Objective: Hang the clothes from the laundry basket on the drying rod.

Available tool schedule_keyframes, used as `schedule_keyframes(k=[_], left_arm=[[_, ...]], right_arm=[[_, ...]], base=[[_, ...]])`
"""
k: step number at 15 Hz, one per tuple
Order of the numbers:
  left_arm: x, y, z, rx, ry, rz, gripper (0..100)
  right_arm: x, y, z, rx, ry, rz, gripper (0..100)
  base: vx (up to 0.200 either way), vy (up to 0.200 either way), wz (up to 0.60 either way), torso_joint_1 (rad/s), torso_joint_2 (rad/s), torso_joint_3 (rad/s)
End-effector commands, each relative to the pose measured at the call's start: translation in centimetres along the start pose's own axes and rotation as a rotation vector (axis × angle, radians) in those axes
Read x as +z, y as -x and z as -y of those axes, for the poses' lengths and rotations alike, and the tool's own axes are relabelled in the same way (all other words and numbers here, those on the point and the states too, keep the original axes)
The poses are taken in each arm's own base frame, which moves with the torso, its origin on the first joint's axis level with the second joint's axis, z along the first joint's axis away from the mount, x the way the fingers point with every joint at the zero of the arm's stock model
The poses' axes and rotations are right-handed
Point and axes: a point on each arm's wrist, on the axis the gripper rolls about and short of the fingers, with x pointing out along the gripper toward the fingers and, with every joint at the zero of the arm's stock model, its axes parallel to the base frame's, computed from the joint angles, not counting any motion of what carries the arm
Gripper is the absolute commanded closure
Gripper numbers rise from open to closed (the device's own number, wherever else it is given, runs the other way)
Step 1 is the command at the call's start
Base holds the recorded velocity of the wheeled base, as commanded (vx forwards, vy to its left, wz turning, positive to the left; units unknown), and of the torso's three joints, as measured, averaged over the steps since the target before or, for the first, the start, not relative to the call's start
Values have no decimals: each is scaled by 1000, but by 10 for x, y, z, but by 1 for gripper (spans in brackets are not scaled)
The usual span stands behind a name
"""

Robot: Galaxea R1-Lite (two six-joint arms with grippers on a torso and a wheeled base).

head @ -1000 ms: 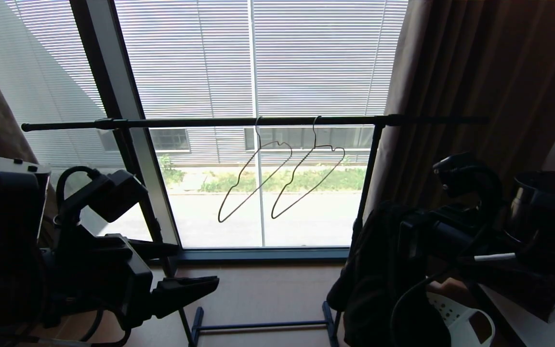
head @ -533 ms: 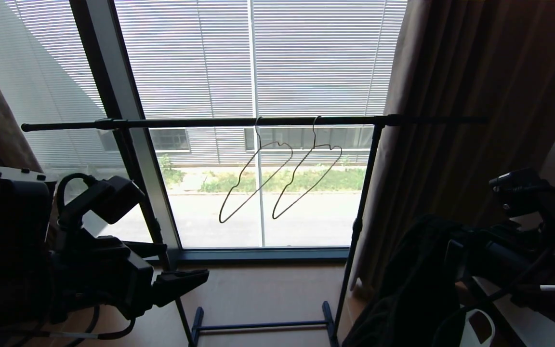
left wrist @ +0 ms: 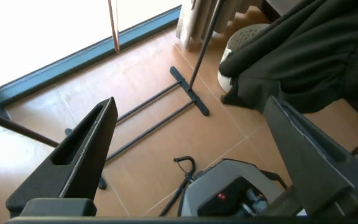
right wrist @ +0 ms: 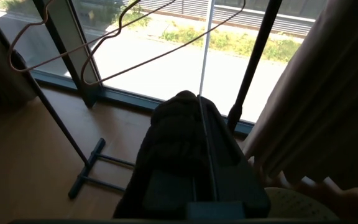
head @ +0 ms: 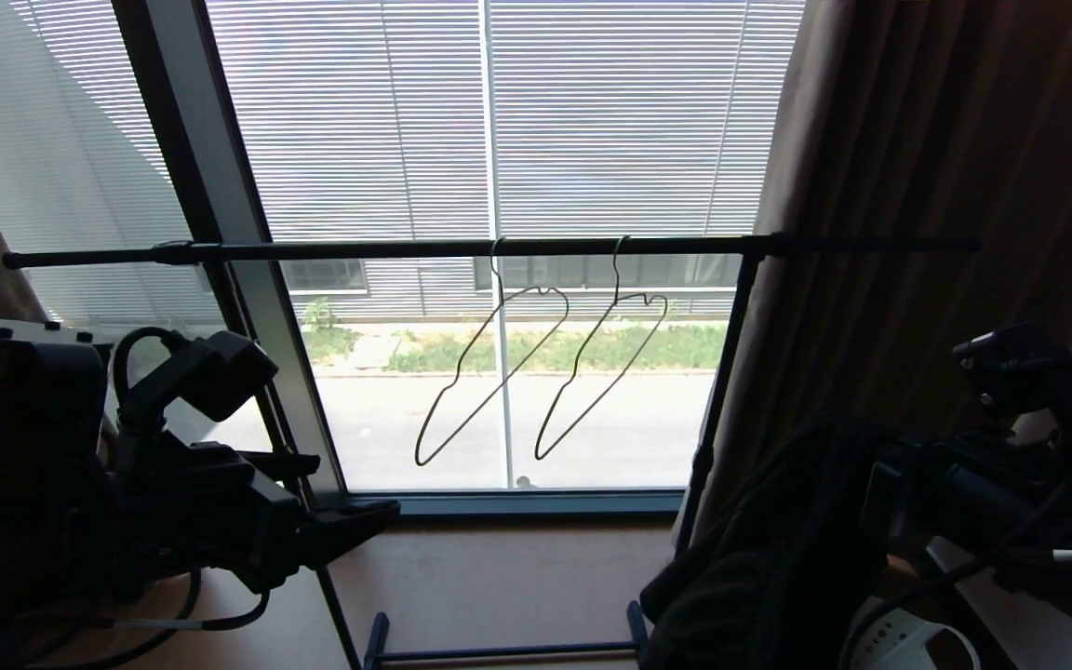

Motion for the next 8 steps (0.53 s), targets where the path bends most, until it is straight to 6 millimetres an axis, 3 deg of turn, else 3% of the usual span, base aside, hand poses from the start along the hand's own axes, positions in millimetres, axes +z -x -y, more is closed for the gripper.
schedule_keyframes(k=[1,3,6,8], left_arm=[[6,-17,-14,43,-45,-20,0],[18,-34,-24,63,-71,-25,0],[42,-78,-39,71,-71,-31,0],[53,-118,-45,133,-82,-54,0]], right_arm=[[1,-1,0,1,-1,4,100],[1,-1,0,1,1,5,100],[2,0,0,-1,7,8,100],[4,1,0,0,10,17,100]], base=[[0,0,0,0,0,0],[0,0,0,0,0,0],[0,0,0,0,0,0],[0,0,0,0,0,0]])
